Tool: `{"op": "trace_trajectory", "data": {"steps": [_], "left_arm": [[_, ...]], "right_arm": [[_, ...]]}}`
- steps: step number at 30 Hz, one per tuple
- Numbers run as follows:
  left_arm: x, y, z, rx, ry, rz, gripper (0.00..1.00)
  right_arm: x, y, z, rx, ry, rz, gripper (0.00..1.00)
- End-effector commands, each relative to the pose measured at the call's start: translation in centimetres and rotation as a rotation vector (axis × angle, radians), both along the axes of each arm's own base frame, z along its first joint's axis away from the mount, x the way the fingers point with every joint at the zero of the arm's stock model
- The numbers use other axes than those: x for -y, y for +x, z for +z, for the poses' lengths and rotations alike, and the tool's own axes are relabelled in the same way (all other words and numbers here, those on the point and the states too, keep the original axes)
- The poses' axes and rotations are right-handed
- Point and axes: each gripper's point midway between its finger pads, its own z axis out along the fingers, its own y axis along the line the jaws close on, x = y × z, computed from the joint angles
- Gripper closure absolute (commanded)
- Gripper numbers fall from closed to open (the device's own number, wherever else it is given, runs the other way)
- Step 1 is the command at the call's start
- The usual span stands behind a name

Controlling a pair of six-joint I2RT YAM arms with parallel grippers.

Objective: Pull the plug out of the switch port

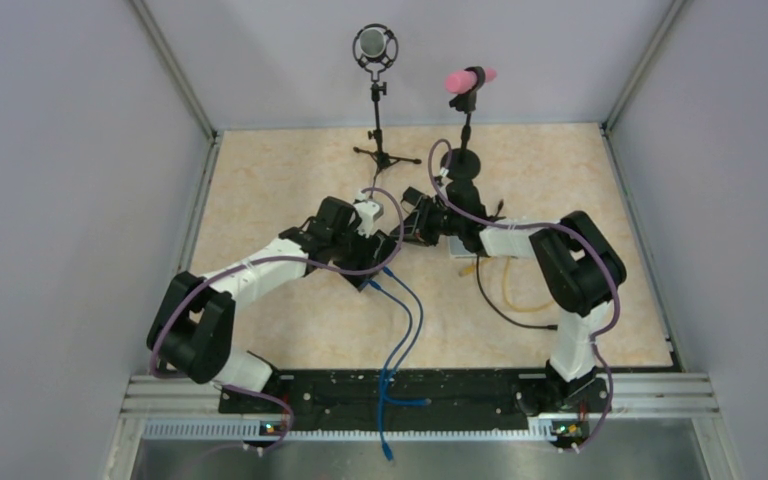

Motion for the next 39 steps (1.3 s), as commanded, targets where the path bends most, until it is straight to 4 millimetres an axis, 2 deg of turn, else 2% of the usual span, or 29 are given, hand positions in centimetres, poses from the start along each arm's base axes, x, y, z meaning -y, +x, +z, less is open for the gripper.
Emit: {"op": "trace_trajectory", "data": {"steps": [1,3,8,19,24,39], "left_arm": [[1.2,0.9,2.6,0.082,-0.073,-0.01,0.65],[1.3,0.9,2.5,0.083,-0.074,-0.012,0.65],[1.5,0.9,2.5,0.077,-0.081,-0.018,0.68],[0.9,0.8,2.2,0.082,-0.065,-0.001,0.78],[-0.1,1.0,1.5,0.079,-0.021,0.046,0.87],[-0.2,0.4,0.8,0.066,-0.021,0.036,0.9]], "right_arm": [[-1.2,0.9,2.1,0.067,0.032,0.004,0.76],[-1.2,0.8,2.0,0.065,0.031,0.006,0.77],[-1.1,0.7,1.4,0.059,0.032,0.005,1.0],[-0.9,1.1,1.9,0.082,0.015,-0.013,1.0],[-0.5,1.5,2.0,0.088,-0.008,-0.039,1.0],[0.3,2.2,2.3,0.071,0.03,-0.127,1.0]]}}
